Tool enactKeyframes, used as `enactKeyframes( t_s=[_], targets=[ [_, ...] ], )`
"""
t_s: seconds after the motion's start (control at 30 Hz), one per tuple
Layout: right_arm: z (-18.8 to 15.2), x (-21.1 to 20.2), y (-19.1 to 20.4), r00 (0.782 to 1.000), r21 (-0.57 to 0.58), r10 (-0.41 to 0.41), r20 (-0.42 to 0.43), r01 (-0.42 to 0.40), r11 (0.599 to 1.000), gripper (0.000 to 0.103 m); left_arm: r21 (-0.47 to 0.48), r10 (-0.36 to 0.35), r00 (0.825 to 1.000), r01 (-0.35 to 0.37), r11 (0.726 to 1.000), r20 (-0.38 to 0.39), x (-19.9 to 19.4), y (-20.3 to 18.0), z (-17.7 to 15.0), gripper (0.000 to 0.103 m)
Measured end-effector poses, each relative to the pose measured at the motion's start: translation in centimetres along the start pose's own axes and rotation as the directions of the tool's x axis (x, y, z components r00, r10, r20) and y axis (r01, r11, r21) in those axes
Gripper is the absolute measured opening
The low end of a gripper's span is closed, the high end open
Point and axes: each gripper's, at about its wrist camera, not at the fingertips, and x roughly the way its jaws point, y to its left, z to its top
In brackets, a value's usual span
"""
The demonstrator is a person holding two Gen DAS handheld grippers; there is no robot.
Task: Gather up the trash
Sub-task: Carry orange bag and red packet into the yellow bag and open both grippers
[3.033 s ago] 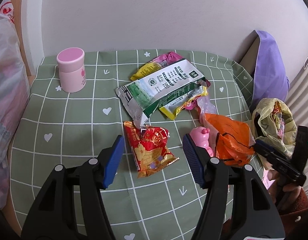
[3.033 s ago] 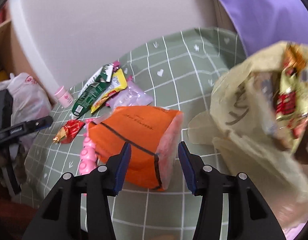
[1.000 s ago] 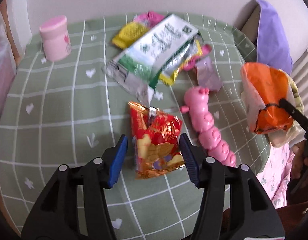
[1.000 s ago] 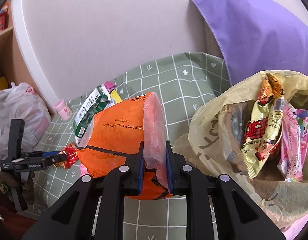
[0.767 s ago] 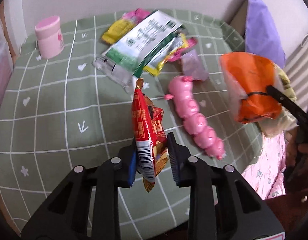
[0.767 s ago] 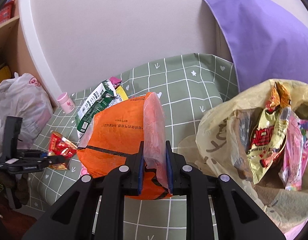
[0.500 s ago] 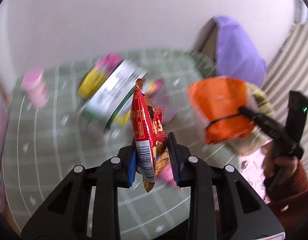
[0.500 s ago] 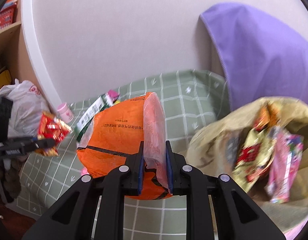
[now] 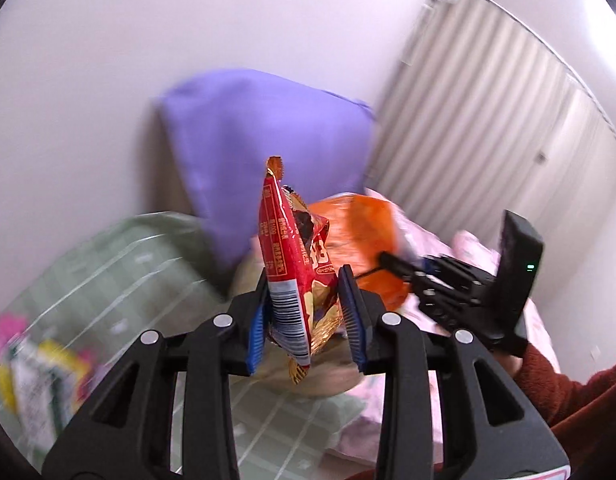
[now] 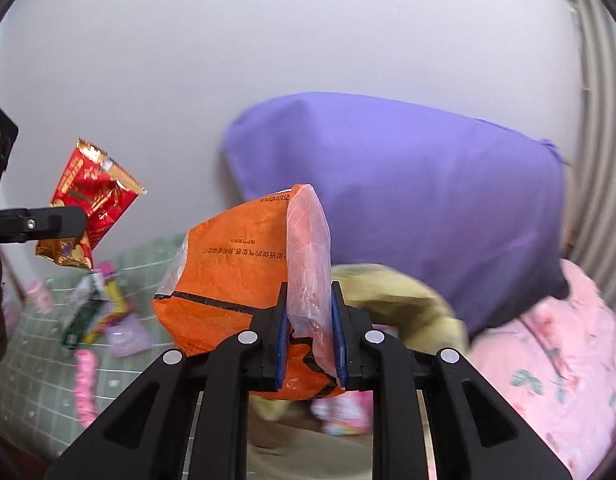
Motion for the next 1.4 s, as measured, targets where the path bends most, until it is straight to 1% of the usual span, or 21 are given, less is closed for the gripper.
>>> enactKeyframes(
  t_s=[0.1,0.13,0.17,0.27,0.33,0.37,0.4,0.47,0.53,0.63,0.73,0.83,0.93,1.07,1.1,1.13,1.17,1.2,1.27,1.33,1.4],
  targets=[
    [-0.6,-0.2,-2.3,0.998,0.035,-0.059,-0.027,0.06,0.998,0.019,0.03,-0.078,0.994,0.08,0.996,-0.072,4.5,-1.5,0.8,0.031],
    [-0.8,-0.2,-2.9,0.996,0.041,-0.078,-0.037,0.08,0.996,0.019,0.034,-0.092,0.991,0.096,0.995,-0.101,6.0,-1.7,0.8,0.031],
    [-1.1,-0.3,-3.5,0.995,0.044,-0.093,-0.044,0.095,0.995,0.019,0.039,-0.091,0.986,0.098,0.994,-0.138,7.9,-1.8,0.7,0.031],
    [-1.6,0.1,-4.9,0.989,0.049,-0.127,-0.073,0.131,0.99,0.019,0.052,-0.041,0.975,0.054,0.997,-0.218,11.6,-1.3,-0.1,0.031],
    [-1.8,1.0,-4.9,0.987,0.04,-0.132,-0.094,0.136,0.99,0.019,0.058,0.009,0.957,0.008,0.998,-0.29,14.7,-0.4,-1.0,0.031],
    [-1.7,1.7,-4.6,0.986,0.032,-0.134,-0.103,0.138,0.99,0.019,0.066,0.038,0.946,-0.018,0.998,-0.321,16.0,0.2,-1.5,0.029],
    [-1.8,2.3,-4.5,0.985,0.021,-0.135,-0.113,0.138,0.99,0.019,0.073,0.058,0.939,-0.035,0.997,-0.339,16.8,0.6,-1.7,0.026],
    [-2.0,3.7,-4.0,0.983,-0.004,-0.121,-0.138,0.122,0.993,0.019,0.084,0.083,0.926,-0.055,0.995,-0.368,18.3,1.1,-2.3,0.026],
    [-2.2,5.1,-3.4,0.98,-0.044,-0.119,-0.162,0.113,0.993,0.019,0.088,0.089,0.921,-0.06,0.994,-0.38,18.9,1.7,-2.6,0.026],
    [-2.7,6.8,-2.7,0.975,-0.078,-0.096,-0.201,0.082,0.994,0.019,0.062,0.072,0.918,-0.052,0.997,-0.391,18.7,2.7,-2.9,0.026],
    [-3.3,7.9,-2.1,0.969,-0.096,-0.094,-0.23,0.074,0.993,0.019,0.03,0.04,0.921,-0.03,0.999,-0.387,17.8,3.6,-3.1,0.026],
    [-3.7,7.9,-2.1,0.965,-0.1,-0.103,-0.243,0.081,0.992,0.019,0.019,0.004,0.928,0.003,1.0,-0.373,17.0,3.3,-2.6,0.026],
    [-4.0,7.2,-2.4,0.96,-0.11,-0.124,-0.25,0.099,0.989,0.019,0.016,-0.054,0.938,0.063,0.998,-0.341,15.0,2.5,-1.7,0.026],
    [-3.9,6.0,-3.0,0.957,-0.103,-0.15,-0.248,0.128,0.986,0.019,0.024,-0.134,0.951,0.147,0.989,-0.279,12.8,0.7,0.4,0.026],
    [-3.8,5.7,-3.0,0.957,-0.1,-0.153,-0.245,0.132,0.986,0.019,0.015,-0.169,0.95,0.18,0.984,-0.264,12.4,0.4,1.0,0.026],
    [-3.8,5.5,-3.0,0.957,-0.096,-0.157,-0.245,0.138,0.986,0.019,0.008,-0.188,0.947,0.196,0.98,-0.26,12.3,0.4,1.1,0.026],
    [-3.8,5.3,-2.9,0.957,-0.092,-0.158,-0.245,0.14,0.986,0.019,0.006,-0.2,0.945,0.209,0.978,-0.26,13.2,0.0,1.6,0.026],
    [-3.7,5.2,-2.9,0.958,-0.084,-0.153,-0.242,0.137,0.987,0.019,0.016,-0.195,0.943,0.207,0.978,-0.271,13.8,-0.2,1.6,0.026],
    [-3.6,4.8,-3.0,0.969,-0.047,-0.105,-0.224,0.097,0.994,0.019,0.045,-0.154,0.933,0.178,0.983,-0.326,15.7,-0.4,1.1,0.026],
    [-3.3,4.4,-3.4,0.977,-0.004,-0.08,-0.198,0.08,0.997,0.019,0.08,-0.07,0.916,0.11,0.991,-0.396,18.6,-0.1,-0.7,0.025],
    [-3.3,4.7,-3.7,0.977,0.008,-0.077,-0.197,0.08,0.997,0.019,0.103,-0.007,0.904,0.057,0.993,-0.428,20.5,0.6,-2.0,0.025]
  ],
)
